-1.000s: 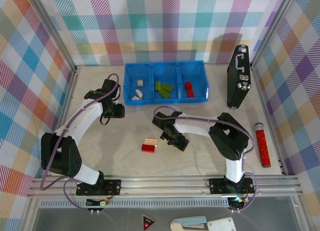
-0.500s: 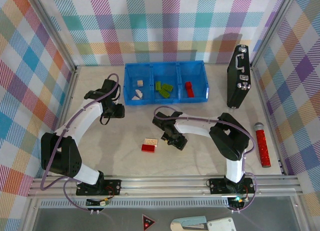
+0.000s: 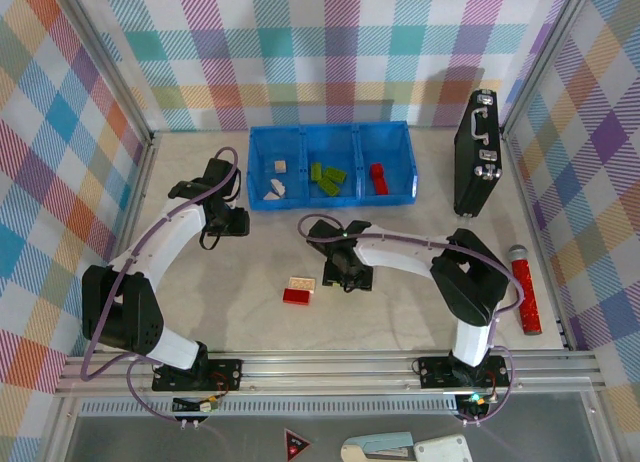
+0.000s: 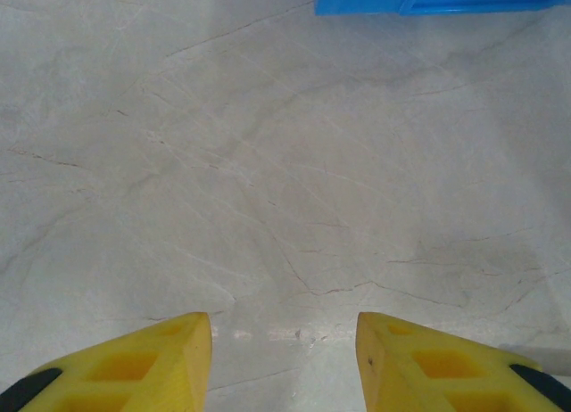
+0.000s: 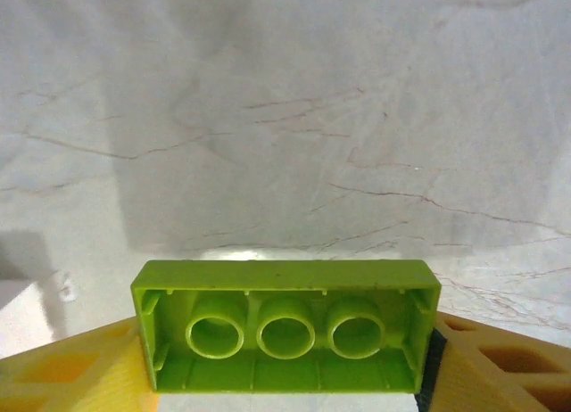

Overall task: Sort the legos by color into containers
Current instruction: Pick up the lego from the bottom-center of the table.

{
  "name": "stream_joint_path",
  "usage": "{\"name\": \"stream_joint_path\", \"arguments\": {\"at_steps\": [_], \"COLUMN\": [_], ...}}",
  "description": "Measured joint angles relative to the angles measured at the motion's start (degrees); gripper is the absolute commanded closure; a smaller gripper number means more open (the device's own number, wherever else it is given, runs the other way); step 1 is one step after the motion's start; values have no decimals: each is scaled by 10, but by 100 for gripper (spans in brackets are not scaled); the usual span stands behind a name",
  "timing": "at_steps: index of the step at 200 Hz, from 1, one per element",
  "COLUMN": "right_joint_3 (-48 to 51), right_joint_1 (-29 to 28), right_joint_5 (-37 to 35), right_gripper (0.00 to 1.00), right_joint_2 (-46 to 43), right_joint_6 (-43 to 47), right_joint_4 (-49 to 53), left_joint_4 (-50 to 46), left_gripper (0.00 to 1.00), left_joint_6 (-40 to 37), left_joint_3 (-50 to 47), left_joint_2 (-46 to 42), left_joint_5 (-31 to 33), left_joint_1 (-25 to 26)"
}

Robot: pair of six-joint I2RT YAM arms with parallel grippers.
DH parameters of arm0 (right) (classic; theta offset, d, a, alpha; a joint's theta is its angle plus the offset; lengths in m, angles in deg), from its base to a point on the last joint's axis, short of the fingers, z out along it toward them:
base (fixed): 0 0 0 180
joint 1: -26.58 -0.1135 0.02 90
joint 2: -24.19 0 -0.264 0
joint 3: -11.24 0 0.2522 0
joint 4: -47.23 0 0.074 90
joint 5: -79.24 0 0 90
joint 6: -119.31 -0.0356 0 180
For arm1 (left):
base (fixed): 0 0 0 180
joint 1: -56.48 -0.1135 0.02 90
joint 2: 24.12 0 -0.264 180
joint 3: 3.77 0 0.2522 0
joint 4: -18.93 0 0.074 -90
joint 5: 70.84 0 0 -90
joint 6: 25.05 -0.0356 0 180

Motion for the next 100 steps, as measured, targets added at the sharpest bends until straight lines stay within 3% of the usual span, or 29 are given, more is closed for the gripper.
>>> {"name": "stream_joint_path", "arguments": {"at_steps": [100], "right_joint_3": [-205], "right_joint_1": [72], "right_joint_5": [-2], "right_gripper": [29], "right_joint_2": [61], "right_joint_6": [148], "right_joint_4": [61], "left_joint_4": [0], "left_gripper": [53], "left_joint_6": [0], "left_joint_3": [0], "left_joint_2": [0], "left_joint_5": [11], "left_joint_1": [0]}}
